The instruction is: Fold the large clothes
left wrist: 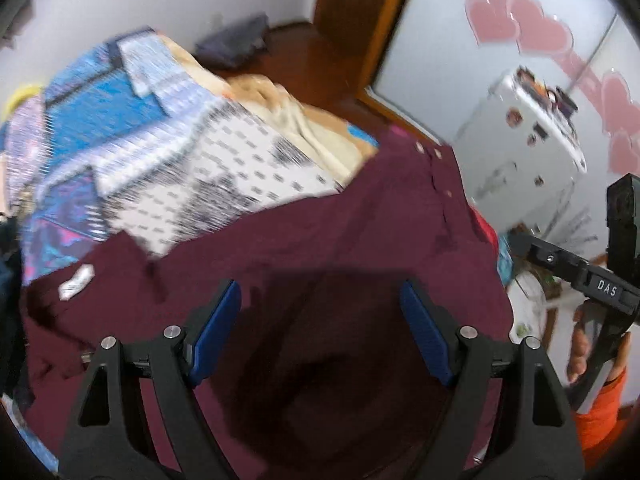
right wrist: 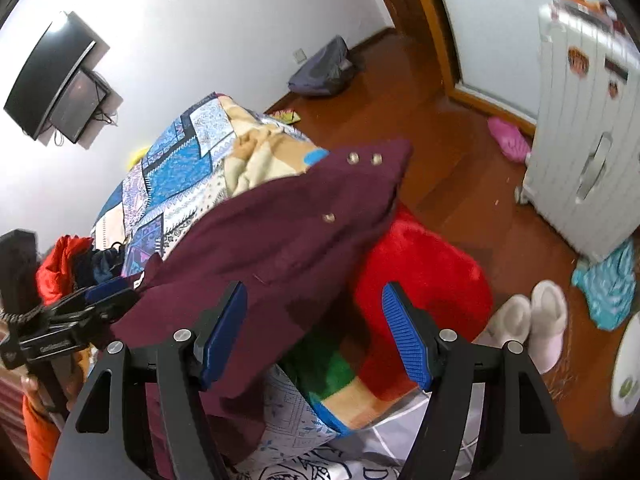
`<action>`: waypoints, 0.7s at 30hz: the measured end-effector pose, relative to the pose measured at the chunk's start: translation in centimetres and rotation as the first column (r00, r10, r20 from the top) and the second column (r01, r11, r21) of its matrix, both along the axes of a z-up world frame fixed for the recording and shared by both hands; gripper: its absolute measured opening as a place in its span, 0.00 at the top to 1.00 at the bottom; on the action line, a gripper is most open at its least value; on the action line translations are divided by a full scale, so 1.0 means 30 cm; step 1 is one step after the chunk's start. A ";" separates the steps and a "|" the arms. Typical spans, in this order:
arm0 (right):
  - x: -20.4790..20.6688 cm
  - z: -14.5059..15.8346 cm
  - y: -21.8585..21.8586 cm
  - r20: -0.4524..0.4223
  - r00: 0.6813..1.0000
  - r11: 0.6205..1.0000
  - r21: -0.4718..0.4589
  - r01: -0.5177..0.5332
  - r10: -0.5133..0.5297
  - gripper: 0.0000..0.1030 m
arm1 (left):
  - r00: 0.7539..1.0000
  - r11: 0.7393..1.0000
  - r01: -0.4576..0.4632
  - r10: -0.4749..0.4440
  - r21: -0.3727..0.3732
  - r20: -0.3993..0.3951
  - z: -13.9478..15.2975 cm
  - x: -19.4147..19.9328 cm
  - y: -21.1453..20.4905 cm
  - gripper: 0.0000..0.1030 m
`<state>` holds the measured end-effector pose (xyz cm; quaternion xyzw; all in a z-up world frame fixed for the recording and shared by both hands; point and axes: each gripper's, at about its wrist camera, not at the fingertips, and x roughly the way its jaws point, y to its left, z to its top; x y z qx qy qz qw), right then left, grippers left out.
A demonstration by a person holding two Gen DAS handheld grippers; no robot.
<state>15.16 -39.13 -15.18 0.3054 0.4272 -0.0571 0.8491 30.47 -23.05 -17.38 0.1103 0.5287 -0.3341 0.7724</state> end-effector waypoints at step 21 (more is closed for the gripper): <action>0.181 0.235 0.126 0.247 0.961 0.991 0.020 -0.132 0.123 0.93 | 0.911 0.964 -0.265 0.259 -0.028 0.320 0.215 -0.117 0.425 0.21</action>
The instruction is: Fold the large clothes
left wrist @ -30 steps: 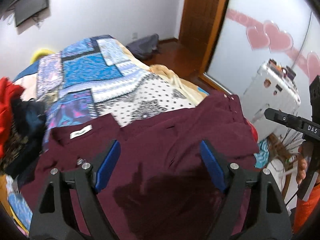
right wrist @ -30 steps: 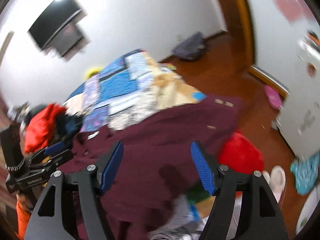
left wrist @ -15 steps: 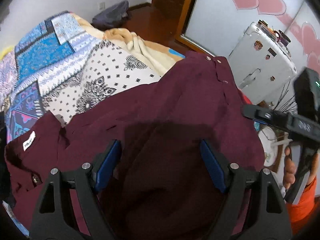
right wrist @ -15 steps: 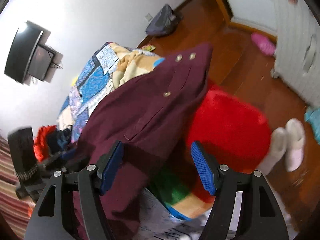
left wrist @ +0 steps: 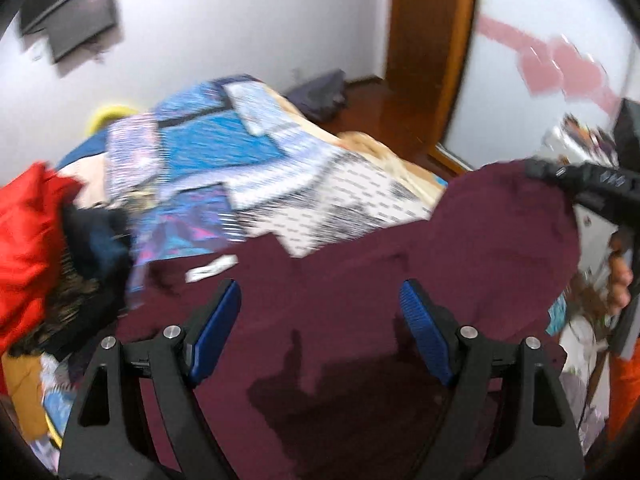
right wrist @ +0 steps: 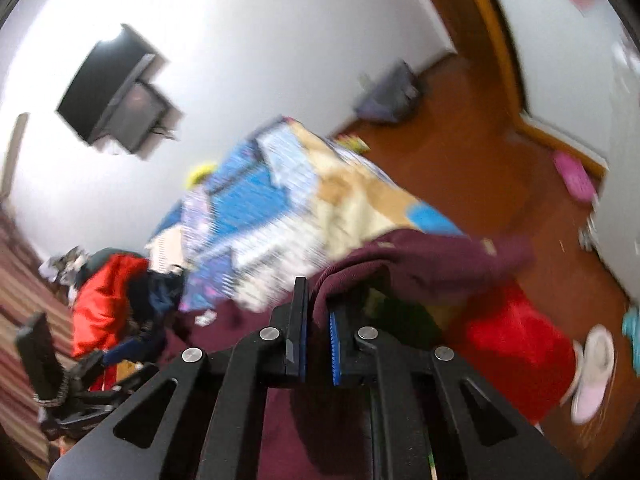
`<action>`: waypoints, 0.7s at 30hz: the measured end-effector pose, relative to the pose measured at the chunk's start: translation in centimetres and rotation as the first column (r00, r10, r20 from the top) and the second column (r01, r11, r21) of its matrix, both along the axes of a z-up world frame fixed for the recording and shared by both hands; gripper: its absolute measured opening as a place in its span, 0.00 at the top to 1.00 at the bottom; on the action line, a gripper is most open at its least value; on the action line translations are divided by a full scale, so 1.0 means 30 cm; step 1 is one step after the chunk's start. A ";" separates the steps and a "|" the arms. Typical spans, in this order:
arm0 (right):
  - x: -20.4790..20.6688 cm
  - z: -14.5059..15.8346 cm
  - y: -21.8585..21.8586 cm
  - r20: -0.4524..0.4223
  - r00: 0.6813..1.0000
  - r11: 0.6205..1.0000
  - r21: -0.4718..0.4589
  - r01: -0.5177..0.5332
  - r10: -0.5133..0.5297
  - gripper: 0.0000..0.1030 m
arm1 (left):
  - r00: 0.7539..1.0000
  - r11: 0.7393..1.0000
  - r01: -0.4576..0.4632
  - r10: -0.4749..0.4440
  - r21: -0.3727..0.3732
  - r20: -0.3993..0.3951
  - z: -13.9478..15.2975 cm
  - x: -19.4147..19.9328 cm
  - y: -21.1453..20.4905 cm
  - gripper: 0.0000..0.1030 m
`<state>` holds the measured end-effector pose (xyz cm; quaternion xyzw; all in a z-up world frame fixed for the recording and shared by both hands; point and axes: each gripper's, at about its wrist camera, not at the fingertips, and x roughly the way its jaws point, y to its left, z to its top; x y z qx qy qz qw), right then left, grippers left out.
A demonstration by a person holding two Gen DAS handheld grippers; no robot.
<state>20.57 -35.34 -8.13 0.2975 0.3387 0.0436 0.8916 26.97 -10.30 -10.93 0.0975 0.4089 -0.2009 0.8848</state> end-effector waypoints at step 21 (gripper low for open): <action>0.124 0.253 0.976 0.095 0.726 0.727 -0.209 -0.654 0.681 0.93 | 0.896 0.882 -0.427 0.442 -0.201 0.036 0.035 -0.281 0.792 0.14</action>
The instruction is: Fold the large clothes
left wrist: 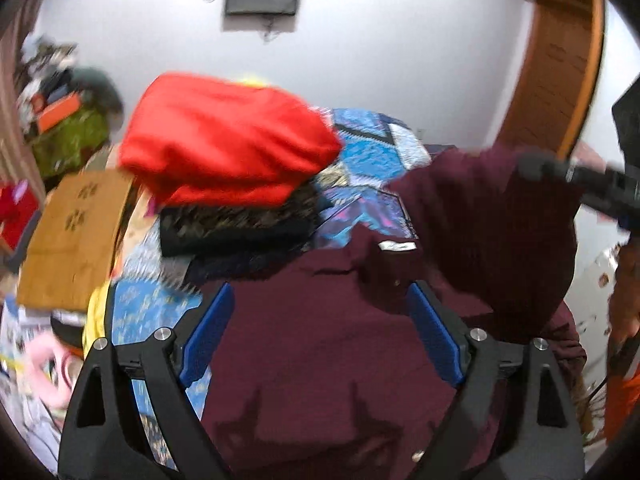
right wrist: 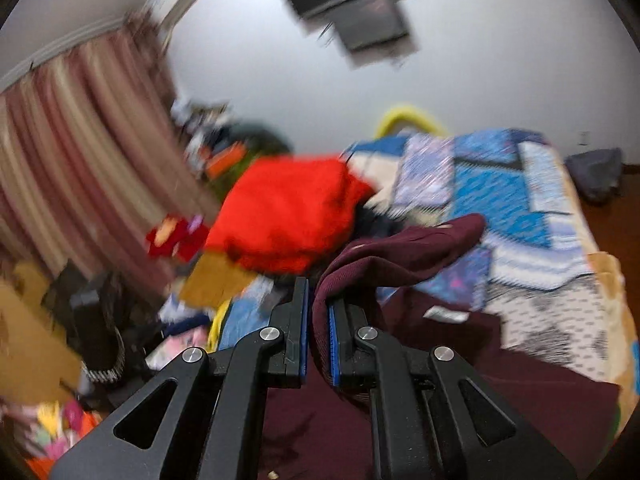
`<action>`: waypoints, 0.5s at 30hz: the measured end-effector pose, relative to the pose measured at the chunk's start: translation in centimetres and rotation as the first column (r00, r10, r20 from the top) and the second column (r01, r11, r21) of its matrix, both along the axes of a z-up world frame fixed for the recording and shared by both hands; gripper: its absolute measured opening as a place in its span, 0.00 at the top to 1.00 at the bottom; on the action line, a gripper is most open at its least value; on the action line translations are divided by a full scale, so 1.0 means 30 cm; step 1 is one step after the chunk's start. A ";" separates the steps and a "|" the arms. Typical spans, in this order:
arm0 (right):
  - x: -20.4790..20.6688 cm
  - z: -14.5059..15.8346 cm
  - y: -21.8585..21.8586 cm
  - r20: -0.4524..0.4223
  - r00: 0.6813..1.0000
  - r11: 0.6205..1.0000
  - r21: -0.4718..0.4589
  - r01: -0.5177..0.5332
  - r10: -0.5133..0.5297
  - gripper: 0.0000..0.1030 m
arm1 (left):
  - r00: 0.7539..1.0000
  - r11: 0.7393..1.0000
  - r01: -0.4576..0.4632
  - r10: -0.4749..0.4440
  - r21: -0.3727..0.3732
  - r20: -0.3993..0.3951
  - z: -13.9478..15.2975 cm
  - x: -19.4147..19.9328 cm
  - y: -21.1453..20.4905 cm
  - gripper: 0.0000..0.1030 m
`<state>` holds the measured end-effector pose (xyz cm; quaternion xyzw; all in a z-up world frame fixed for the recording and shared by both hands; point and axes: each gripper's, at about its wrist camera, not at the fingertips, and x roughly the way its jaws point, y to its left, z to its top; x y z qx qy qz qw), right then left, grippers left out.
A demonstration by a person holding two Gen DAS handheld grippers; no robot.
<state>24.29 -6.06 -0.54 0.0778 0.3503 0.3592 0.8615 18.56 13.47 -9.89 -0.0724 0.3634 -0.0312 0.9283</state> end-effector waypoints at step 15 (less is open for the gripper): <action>0.115 -0.225 -0.095 -0.144 0.976 0.964 -0.235 0.127 -0.164 0.66 | 0.969 0.969 -0.027 -0.034 -0.244 -0.245 -0.294 0.062 0.046 0.14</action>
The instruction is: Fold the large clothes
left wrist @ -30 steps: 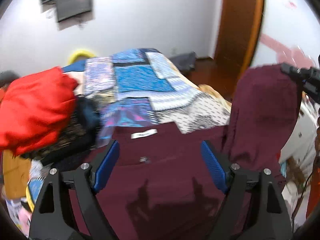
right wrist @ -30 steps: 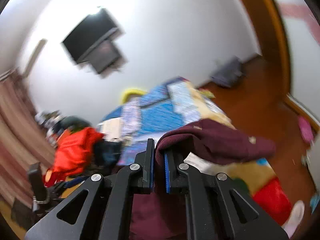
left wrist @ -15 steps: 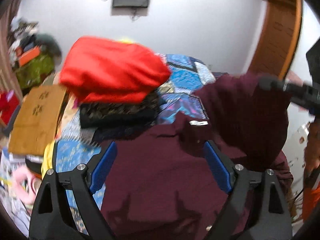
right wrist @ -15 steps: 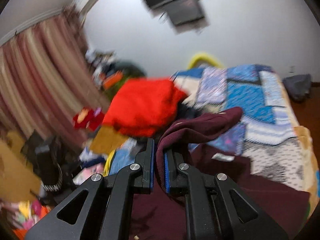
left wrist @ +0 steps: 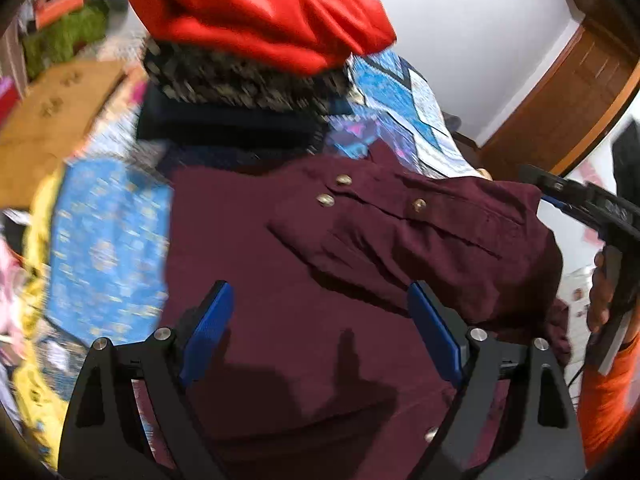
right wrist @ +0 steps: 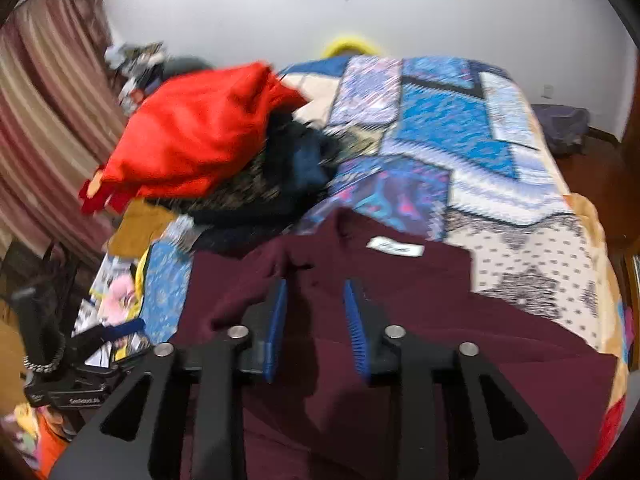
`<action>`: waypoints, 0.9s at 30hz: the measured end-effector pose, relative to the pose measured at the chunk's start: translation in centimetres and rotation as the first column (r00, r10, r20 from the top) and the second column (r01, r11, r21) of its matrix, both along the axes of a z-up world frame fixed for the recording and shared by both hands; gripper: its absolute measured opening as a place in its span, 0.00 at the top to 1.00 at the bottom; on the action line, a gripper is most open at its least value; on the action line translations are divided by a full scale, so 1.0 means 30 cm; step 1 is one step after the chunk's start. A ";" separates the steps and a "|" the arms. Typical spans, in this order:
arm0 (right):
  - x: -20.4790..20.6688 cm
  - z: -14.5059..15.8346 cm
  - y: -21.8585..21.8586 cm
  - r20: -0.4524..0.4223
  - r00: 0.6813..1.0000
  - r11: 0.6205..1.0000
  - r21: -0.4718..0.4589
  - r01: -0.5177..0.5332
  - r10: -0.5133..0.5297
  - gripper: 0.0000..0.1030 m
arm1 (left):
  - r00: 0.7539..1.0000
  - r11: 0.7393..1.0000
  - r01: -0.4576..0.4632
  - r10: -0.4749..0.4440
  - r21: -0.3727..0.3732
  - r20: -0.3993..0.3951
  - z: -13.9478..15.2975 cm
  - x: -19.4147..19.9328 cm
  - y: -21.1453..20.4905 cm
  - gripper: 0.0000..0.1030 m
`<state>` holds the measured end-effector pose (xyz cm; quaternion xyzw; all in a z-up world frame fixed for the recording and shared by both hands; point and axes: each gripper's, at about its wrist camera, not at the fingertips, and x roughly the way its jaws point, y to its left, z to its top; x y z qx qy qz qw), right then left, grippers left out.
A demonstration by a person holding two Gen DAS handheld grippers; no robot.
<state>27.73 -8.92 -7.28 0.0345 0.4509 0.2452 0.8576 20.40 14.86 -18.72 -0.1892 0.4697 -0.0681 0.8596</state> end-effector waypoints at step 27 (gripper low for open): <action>-0.239 -0.047 -0.674 0.034 0.898 0.897 -0.035 0.440 -0.439 0.47 | 0.983 0.998 0.020 -0.030 0.060 0.183 0.172 0.240 -0.212 0.94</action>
